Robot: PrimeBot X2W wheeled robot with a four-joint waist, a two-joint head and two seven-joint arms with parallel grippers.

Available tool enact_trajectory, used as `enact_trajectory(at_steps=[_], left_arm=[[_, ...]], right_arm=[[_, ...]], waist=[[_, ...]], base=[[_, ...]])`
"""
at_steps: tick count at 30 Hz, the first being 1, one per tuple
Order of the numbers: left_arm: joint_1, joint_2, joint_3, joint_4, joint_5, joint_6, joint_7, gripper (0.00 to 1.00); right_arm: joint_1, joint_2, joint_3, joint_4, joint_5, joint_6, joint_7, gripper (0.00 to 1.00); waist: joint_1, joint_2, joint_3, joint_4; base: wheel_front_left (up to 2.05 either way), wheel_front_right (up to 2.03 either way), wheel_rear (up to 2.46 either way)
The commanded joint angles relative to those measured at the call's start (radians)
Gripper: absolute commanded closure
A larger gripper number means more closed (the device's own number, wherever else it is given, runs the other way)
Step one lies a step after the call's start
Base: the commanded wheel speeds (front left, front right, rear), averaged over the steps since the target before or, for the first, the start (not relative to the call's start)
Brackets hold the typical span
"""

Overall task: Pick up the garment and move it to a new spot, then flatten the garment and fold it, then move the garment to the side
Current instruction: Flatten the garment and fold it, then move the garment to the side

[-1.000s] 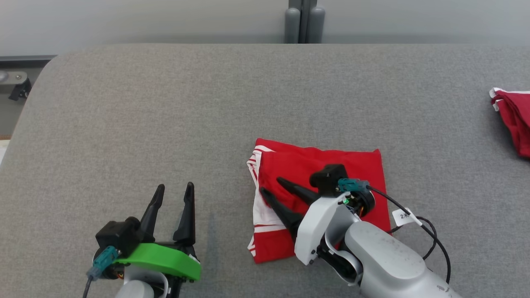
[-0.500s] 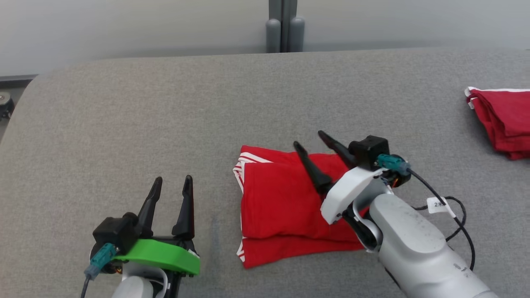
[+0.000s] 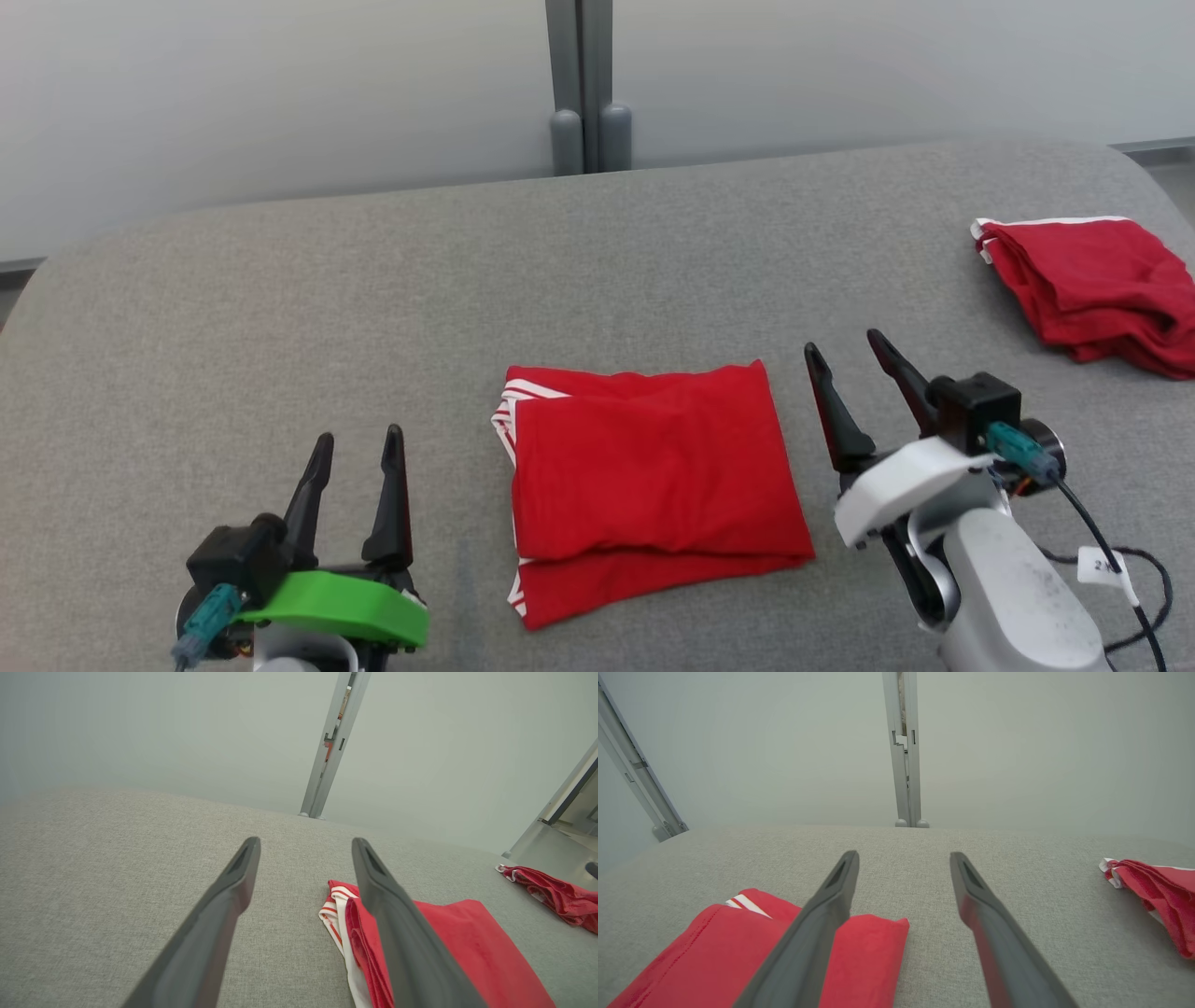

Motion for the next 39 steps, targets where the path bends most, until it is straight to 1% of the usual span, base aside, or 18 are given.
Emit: enact_trajectory(at_steps=[1,7,12,16,33,39], left_arm=[[0.023,0.0,0.015,-0.007,0.013,0.001,-0.003,0.0],[0.08,-0.004,0.059,-0.013,0.031,0.001,-0.003,0.0],[0.119,-0.006,0.078,-0.01,0.05,0.0,-0.003,0.0],[0.135,-0.007,0.082,-0.003,0.065,0.0,-0.003,0.0],[0.113,-0.009,0.086,0.007,0.059,-0.003,-0.003,0.0],[0.108,-0.009,0.094,0.008,0.062,-0.003,-0.003,0.0]], right_arm=[[0.042,-0.002,-0.017,-0.019,-0.008,-0.001,-0.003,0.0],[0.153,-0.002,-0.083,-0.072,-0.029,-0.001,-0.003,0.0],[0.217,-0.002,-0.102,-0.1,-0.008,-0.001,-0.003,0.0],[0.246,-0.002,-0.108,-0.115,-0.015,-0.001,-0.003,0.0],[0.233,-0.003,-0.101,-0.116,-0.021,-0.001,-0.003,0.0],[0.215,-0.002,-0.086,-0.089,-0.032,-0.001,-0.001,0.0]], waist=[[0.0,0.0,-0.017,-0.014],[0.0,0.0,-0.024,-0.018],[0.0,0.0,-0.027,-0.02],[0.0,0.0,-0.028,-0.02],[0.0,0.0,-0.025,-0.013],[0.0,0.0,-0.02,-0.005]], base=[[0.0,0.0,0.0],[0.0,0.0,0.0],[0.0,0.0,0.0],[0.0,0.0,0.0],[0.0,0.0,0.0],[0.0,0.0,0.0]])
